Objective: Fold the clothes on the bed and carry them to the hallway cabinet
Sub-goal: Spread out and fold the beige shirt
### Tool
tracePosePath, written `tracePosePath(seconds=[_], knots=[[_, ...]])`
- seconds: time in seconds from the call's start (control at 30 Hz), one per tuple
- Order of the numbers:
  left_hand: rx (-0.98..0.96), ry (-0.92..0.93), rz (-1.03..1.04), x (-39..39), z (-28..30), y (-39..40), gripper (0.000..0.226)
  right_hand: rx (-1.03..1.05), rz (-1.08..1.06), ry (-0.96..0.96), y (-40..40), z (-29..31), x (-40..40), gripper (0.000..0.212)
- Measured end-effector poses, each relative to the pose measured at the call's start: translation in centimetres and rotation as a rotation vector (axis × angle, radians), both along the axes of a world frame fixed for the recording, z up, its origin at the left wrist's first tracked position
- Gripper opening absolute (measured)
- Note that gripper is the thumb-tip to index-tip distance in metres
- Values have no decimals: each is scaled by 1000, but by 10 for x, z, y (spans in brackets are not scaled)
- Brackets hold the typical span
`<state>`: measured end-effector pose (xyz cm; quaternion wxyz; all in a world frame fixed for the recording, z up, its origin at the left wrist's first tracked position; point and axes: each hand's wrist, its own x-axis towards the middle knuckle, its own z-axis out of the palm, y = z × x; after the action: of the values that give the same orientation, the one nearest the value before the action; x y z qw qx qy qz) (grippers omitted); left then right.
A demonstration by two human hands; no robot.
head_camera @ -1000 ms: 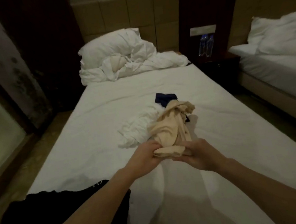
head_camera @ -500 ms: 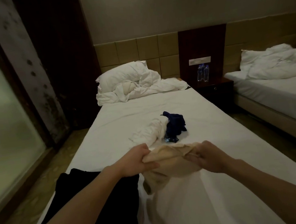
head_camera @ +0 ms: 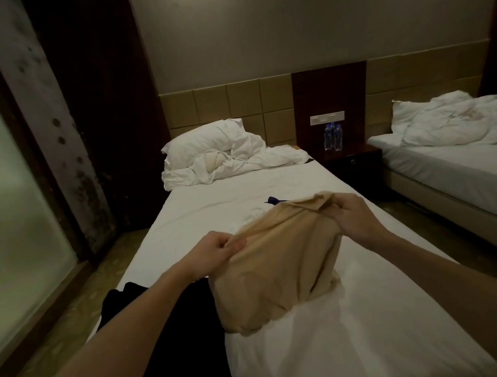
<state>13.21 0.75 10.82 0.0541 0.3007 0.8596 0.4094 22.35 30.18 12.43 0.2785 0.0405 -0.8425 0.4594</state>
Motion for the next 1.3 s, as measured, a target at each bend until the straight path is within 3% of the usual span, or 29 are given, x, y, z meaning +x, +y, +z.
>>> tracePosePath(seconds=[0.13, 0.23, 0.33, 0.47, 0.6, 0.67, 0.77, 0.87, 0.97, 1.07, 1.13, 1.2, 1.3], knots=[[389, -158, 77, 12, 21, 14, 49, 36, -174, -117, 0, -1, 0, 37], [471, -282, 36, 19, 36, 30, 59, 86, -147, -208, -13, -10, 1, 34], [470, -296, 29, 18, 40, 32, 47, 12, -161, -173, -18, -16, -1, 21], [137, -25, -123, 7, 32, 7, 41, 74, -272, -193, -1, -19, -16, 19], [-334, 299, -81, -18, 4, -24, 42, 70, -354, -169, 14, -20, -27, 16], [-376, 310, 13, -25, -8, -39, 37, 97, -364, -199, 17, -22, -31, 16], [-529, 223, 83, -25, -19, -47, 26, 88, -302, -241, 4, -24, -35, 33], [-622, 126, 37, -18, -20, -37, 47, 39, -178, -223, -26, -21, -36, 44], [-424, -5, -18, -6, -17, -17, 94, 74, -72, -230, -56, -14, -40, 31], [-46, -82, -54, 9, -13, 17, 113, 56, 16, -260, -82, -8, -43, 26], [135, -3, -42, 11, -10, 34, 92, 24, 57, -261, -94, -7, -45, 26], [222, 119, 0, 6, -5, 40, 50, 11, 83, -230, -101, -10, -44, 28], [396, 142, 139, 3, 2, 34, 17, -20, 157, -245, -94, -35, -43, 45]])
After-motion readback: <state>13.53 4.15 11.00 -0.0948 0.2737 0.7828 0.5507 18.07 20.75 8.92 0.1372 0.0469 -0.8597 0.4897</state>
